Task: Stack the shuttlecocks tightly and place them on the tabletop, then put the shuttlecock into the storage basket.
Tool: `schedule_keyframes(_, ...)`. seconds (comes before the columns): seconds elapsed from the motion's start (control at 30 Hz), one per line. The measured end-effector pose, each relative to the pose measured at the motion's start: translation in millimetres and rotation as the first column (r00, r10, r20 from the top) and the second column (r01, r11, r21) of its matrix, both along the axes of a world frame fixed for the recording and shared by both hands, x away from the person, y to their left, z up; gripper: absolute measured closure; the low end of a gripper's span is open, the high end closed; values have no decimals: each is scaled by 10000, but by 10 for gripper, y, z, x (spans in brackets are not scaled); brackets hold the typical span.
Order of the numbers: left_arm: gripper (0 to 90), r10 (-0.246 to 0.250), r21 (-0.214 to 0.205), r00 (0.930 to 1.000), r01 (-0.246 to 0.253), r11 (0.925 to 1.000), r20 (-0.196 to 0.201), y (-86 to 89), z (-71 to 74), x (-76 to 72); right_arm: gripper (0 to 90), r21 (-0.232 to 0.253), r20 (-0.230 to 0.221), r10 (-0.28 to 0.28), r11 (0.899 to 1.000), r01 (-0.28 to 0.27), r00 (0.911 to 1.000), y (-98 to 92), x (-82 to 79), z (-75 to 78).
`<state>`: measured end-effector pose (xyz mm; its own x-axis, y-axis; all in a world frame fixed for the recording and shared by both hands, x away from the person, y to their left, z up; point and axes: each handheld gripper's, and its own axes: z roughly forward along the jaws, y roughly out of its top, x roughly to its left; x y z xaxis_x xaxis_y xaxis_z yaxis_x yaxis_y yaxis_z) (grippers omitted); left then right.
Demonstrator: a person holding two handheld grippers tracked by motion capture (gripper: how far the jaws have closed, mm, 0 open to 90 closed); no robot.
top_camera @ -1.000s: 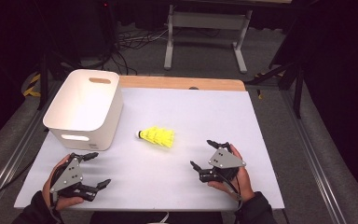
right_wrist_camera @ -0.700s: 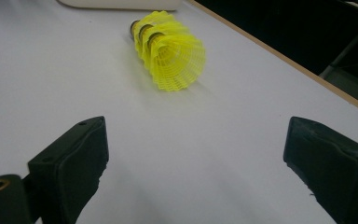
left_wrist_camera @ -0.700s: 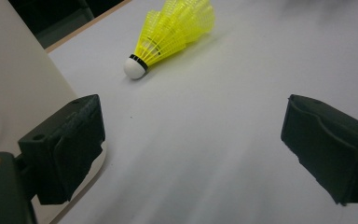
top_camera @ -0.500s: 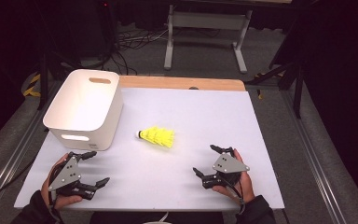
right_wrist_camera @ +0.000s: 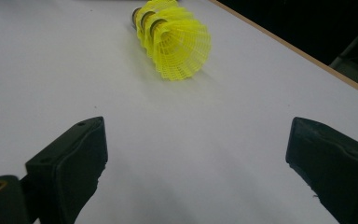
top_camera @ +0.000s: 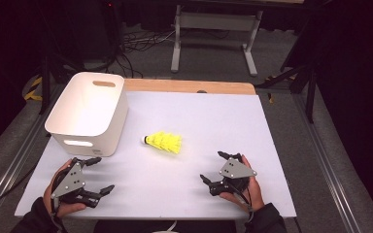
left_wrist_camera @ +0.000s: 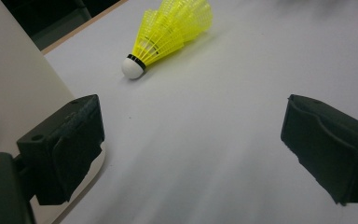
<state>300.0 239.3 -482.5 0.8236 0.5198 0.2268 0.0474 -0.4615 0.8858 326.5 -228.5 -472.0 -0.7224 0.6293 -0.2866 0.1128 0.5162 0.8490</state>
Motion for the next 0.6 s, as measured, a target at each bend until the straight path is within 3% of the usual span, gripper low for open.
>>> schedule_keyframes(0.6,66,-103,259,9999,103,9996,-5,-65,-3,-5,65,-203,-650,181,9996,-195,9977,121,81,-60)
